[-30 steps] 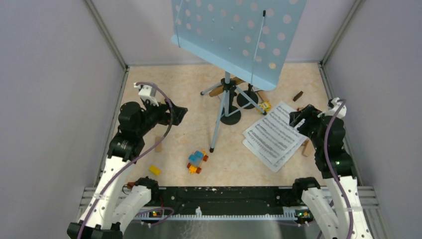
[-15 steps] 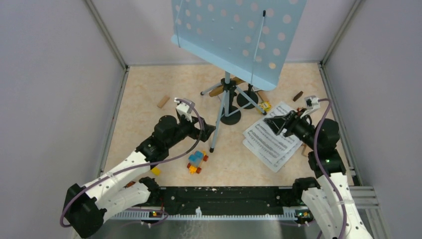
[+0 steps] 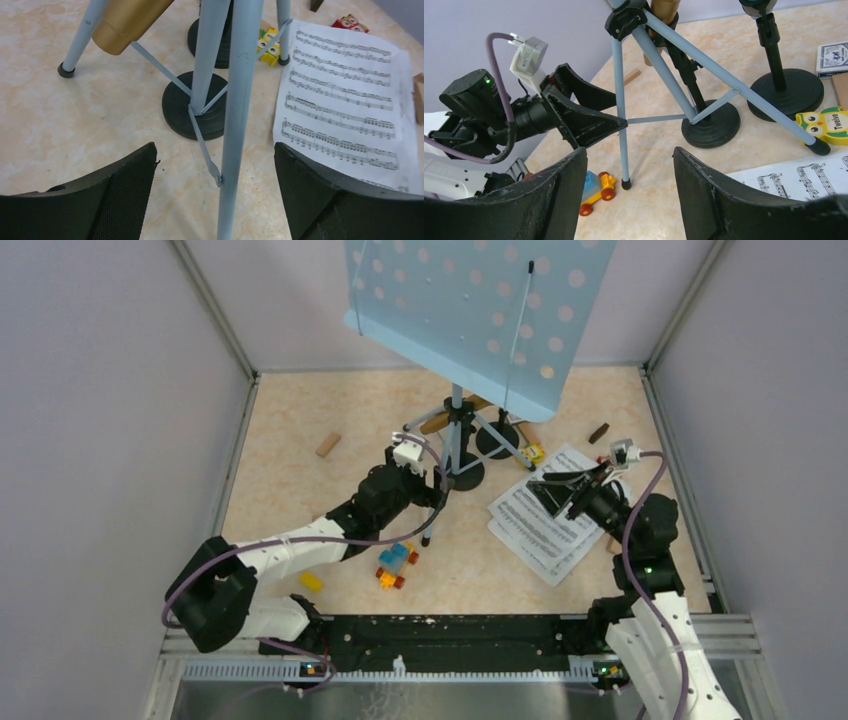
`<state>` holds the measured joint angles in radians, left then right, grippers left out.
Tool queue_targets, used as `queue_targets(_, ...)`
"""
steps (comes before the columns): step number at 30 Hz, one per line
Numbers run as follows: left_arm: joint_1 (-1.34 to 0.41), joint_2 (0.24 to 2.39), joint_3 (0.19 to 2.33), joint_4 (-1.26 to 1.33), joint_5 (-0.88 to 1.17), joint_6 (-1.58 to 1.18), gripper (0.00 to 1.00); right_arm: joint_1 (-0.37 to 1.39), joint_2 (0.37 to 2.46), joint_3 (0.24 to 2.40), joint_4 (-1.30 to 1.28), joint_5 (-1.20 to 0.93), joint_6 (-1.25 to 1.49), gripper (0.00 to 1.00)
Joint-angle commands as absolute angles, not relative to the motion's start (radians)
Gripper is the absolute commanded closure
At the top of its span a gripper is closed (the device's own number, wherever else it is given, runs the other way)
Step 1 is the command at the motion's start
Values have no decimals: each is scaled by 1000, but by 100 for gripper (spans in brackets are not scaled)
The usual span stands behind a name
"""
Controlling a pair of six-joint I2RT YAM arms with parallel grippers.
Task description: Pack up the instrument practice props
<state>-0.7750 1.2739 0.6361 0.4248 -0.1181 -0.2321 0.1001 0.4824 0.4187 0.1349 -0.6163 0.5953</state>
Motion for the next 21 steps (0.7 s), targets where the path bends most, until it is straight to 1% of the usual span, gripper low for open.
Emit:
queue_targets(1,-785,1320,689,511,-249,-199,12,97,523,437,226,-642,588,37)
queue_targets(6,-786,1374,694,538,-271,-182,17,115,531,426,247,-616,593,37)
queue_targets(7,-786,1389,702,539,-267,-179,20,119,530,422,248,-611,596,38)
queue_targets(10,-786,1430,724,539,-244,-168,30,130,528,417,233,-601,601,38)
queue_targets(14,-787,1452,727,507,-189,-163,53,136,510,409,191,-588,596,39)
queue_targets(19,-787,1417,666,515,-176,-181,88,141,471,377,177,-574,596,39)
queue_targets(21,-789,1390,650,493,-183,-193,97,142,462,368,170,-571,600,39)
